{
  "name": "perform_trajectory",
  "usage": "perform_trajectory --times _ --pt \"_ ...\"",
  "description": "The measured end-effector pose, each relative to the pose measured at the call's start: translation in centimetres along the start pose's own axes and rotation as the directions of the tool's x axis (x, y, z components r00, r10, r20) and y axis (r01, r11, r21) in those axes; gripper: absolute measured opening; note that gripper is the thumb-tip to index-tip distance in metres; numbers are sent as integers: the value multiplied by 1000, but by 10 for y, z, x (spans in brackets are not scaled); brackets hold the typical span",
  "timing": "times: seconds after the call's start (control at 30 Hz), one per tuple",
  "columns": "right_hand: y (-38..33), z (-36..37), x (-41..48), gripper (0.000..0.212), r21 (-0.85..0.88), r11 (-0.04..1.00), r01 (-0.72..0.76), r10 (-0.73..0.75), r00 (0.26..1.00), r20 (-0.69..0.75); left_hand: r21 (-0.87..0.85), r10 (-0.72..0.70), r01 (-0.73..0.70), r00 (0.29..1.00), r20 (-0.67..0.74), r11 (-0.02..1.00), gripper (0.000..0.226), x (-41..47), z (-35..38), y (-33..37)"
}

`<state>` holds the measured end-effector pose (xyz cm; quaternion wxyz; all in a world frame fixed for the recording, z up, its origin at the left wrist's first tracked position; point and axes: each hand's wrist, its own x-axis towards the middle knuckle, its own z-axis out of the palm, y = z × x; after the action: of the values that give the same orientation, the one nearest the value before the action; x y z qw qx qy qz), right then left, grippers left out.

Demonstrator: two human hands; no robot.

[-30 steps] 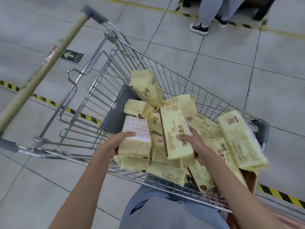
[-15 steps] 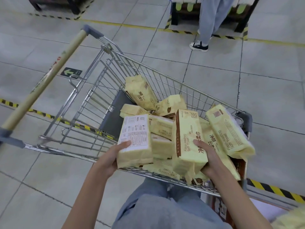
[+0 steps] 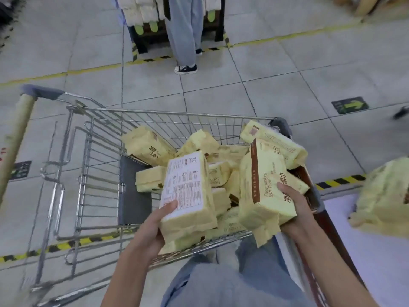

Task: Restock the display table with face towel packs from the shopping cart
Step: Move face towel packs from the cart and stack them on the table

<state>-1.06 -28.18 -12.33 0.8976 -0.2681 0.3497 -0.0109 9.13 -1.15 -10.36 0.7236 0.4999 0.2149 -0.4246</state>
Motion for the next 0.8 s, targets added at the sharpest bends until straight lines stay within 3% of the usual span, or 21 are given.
perform_trajectory --times 0.13,0.2,0.33,0.57,0.7,0.8 --pt "32 2 -43 90 138 982 129 -121 991 -64 137 -81 68 992 94 988 41 5 -7 15" --pt "47 -4 -68 88 190 963 191 -171 979 -115 213 -128 97 982 136 972 53 8 -4 17" --pt "81 -20 -112 99 260 919 296 -231 939 -254 357 -249 155 940 234 921 106 18 14 12" --pt "146 -50 -186 102 406 740 537 -309 806 -505 607 -464 162 800 381 778 106 11 70 -30" --pt "192 -61 -228 96 439 617 654 -329 720 -611 736 -581 142 718 385 662 90 -10 96 -66" --pt "231 -65 -257 96 449 531 719 -323 662 -677 798 -641 123 672 371 590 101 -29 105 -98"
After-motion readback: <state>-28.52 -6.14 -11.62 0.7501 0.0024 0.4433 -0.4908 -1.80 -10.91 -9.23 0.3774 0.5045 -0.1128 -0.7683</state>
